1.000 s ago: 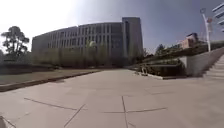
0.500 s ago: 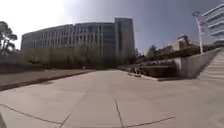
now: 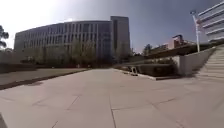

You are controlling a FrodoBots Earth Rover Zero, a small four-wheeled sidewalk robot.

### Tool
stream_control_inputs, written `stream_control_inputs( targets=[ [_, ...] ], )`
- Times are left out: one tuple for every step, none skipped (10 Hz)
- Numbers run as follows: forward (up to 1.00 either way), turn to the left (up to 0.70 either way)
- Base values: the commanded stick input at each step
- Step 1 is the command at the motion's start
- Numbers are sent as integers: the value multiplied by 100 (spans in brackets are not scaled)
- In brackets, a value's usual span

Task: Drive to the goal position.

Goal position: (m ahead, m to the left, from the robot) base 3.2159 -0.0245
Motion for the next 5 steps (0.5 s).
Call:
stream_control_inputs(
  targets=[
    [70,-35],
    [70,-35],
    [70,-35],
    [70,-29],
    [70,-13]
  ],
)
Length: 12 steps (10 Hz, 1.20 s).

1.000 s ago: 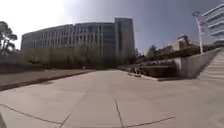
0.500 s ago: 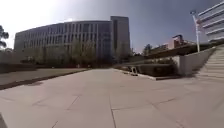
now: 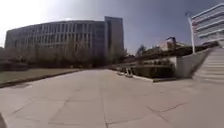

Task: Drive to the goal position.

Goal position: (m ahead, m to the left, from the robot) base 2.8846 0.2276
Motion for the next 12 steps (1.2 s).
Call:
stream_control_inputs(
  targets=[
    [70,0],
    [70,0],
    [70,0],
    [70,0],
    [70,0],
    [70,0],
    [70,0],
    [70,0],
    [70,0],
    [70,0],
    [70,0],
    [70,0]
  ],
)
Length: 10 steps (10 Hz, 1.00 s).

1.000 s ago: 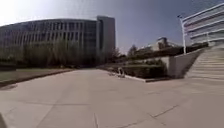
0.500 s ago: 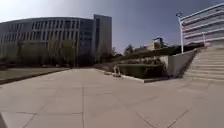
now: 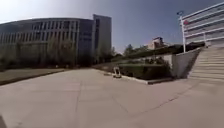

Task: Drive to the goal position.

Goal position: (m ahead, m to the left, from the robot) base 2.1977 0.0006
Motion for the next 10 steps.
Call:
stream_control_inputs(
  targets=[
    [70,0],
    [70,0],
    [70,0],
    [70,0],
    [70,0],
    [70,0],
    [70,0],
    [70,0],
    [70,0],
    [70,0]
  ],
)
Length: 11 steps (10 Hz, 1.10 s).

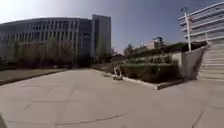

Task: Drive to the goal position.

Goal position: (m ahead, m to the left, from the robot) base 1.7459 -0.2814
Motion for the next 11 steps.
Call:
stream_control_inputs(
  targets=[
    [70,0],
    [70,0],
    [70,0],
    [70,0],
    [70,0],
    [70,0],
    [70,0],
    [70,0],
    [70,0],
    [70,0],
    [70,0]
  ],
)
